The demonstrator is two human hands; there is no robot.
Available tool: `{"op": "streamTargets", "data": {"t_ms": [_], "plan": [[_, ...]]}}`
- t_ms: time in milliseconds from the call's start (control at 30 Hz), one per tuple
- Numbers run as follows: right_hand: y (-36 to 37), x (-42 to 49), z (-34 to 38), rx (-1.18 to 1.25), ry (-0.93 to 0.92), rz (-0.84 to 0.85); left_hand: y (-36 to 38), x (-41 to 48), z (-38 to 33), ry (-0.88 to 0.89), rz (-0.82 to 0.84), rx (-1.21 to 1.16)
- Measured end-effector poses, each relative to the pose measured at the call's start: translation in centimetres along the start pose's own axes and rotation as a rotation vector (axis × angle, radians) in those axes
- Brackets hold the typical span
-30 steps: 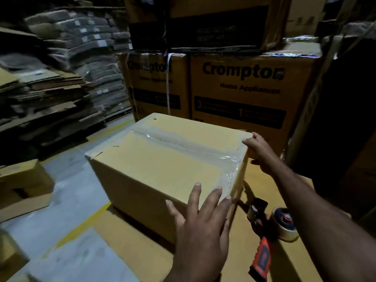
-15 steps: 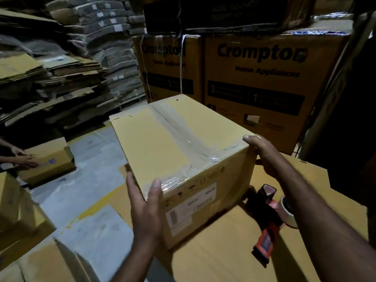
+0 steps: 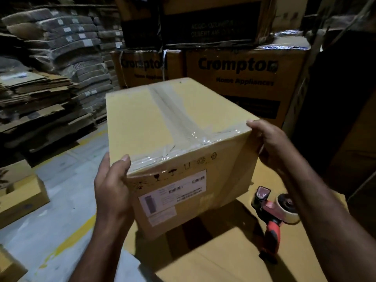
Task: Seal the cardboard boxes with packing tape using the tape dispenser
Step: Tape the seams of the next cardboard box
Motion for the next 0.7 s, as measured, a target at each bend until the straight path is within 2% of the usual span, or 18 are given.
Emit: {"op": "streamTargets", "data": {"t_ms": [100, 200, 333, 500, 700], "plan": [[-1.6, -2.9, 4.0, -0.017, -0.074, -0.080, 1.3, 1.0, -1.1, 0.004, 0.055, -0.097], [-4.1, -6.7, 7.0, -0.026, -0.146, -0.191, 3.9, 1.1, -1.8, 0.012, 0.186, -0.096], [-7.3, -12.2, 9.0, -0.020, -0.165, -0.361, 7.5, 0.7, -2.2, 0.005, 0.327, -0.145], [-10.9, -19.0, 11.3, -0.061, -0.277, -0.557, 12.4, -0.9, -2.2, -0.027, 0.510, -0.196], [-14.4, -26.8, 12.4, 0.096, -0.389, -0.739, 18.4, -4.2, -3.1, -0.065, 0.779, -0.238]]}}
Point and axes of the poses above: each hand's wrist, its own x-axis towards the middle knuckle, its own y-axis out of the palm, z = x × y, the point moved 10 cm from there along x, towards the middle knuckle, and after that the axes turned 3 degrees about x, right-handed, at the moved point
